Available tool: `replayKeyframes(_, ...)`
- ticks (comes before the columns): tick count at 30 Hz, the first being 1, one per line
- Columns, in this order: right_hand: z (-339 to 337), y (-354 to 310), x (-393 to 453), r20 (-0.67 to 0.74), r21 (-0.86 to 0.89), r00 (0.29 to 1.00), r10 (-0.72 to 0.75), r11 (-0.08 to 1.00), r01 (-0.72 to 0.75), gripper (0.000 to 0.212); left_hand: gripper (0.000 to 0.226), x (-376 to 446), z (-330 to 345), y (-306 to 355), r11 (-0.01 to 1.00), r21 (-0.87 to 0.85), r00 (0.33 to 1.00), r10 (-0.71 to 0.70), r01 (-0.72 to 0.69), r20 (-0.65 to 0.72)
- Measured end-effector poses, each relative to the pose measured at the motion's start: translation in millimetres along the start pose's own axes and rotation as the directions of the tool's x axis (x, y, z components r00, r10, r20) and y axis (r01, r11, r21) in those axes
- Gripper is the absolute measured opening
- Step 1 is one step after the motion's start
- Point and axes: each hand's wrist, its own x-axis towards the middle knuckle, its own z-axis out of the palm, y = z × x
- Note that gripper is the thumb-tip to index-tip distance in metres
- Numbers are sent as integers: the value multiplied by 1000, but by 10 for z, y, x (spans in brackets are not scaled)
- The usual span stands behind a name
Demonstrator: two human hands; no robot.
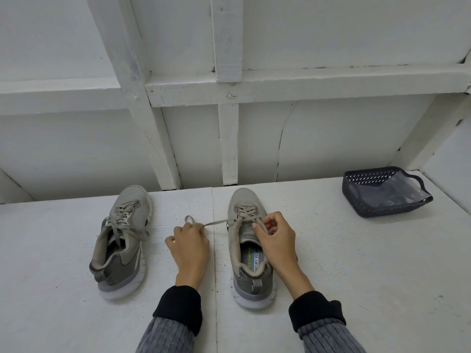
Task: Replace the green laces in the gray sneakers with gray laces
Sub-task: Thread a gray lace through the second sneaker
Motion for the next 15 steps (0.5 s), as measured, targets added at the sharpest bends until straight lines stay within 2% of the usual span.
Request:
replayKeyframes(3, -39, 13, -16, 8, 144, 999, 37, 989, -37, 20, 46, -22, -77, 111, 934, -281, 968, 245, -220, 58)
replayKeyframes(4, -56, 39, -8, 8, 166, 999, 48, 985, -49, 20, 43, -37, -101, 154, 888, -367, 945, 320, -277, 61)
replayKeyframes(6, -99, 113, 23, 27, 124, 999, 46, 991, -49, 20, 33, -59, -106, 220, 831, -426, 911, 411, -359, 35)
replayKeyframes(9, -138, 172, 58, 100, 33, 994, 35, 999, -39, 12, 21, -60, -70, 253, 817, -441, 907, 422, -372, 17)
replayKeyframes(11, -164, 190, 87, 116, -11, 993, 11, 1000, -9, 14, 17, -63, -58, 245, 821, -447, 915, 404, -355, 15)
replayKeyframes(15, -215, 235, 145, 37, -101, 999, -29, 994, 32, 21, 22, -25, -78, 180, 864, -392, 941, 339, -315, -10)
